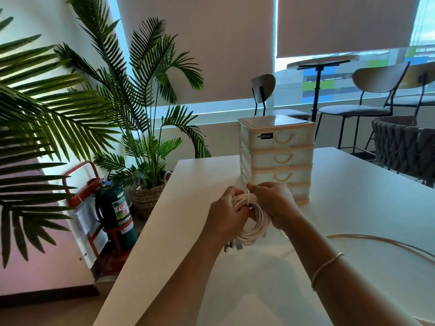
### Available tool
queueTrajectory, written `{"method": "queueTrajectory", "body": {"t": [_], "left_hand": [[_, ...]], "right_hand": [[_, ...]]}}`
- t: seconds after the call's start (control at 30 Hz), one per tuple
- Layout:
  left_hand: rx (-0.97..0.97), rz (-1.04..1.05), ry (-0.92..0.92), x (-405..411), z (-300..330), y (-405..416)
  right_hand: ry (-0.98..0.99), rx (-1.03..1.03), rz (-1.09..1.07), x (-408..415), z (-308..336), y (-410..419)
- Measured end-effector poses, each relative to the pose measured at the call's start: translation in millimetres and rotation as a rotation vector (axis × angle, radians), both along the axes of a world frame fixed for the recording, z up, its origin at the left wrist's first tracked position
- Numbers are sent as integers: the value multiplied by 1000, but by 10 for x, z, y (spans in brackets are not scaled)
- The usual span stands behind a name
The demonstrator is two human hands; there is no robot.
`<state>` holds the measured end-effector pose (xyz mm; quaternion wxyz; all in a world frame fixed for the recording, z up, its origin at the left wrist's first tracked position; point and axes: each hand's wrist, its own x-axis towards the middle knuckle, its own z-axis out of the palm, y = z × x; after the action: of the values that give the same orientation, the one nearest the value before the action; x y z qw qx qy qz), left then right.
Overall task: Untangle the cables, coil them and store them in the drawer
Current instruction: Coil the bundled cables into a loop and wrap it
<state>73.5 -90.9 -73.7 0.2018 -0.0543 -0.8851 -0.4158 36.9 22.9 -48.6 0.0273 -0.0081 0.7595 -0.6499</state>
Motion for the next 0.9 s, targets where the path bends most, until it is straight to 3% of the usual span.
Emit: {"method": "queueTrajectory", "body": {"t": [0.07, 0.13, 0.4, 0.63, 0.9], "left_hand": [[52, 20, 73, 9, 7, 8], [112, 27, 117, 18, 15, 13], [165, 41, 104, 4, -5, 17], [126, 122, 77, -27, -18, -73], [97, 208, 128, -84, -41, -147]], "right_hand": [[-192, -181, 174, -8, 74, 49], [-289, -235, 311, -14, 120, 90], [-322, -247, 395, -32, 89, 140], [-156, 6, 175, 14, -85, 176], [128, 36, 182, 36, -114, 208]]}}
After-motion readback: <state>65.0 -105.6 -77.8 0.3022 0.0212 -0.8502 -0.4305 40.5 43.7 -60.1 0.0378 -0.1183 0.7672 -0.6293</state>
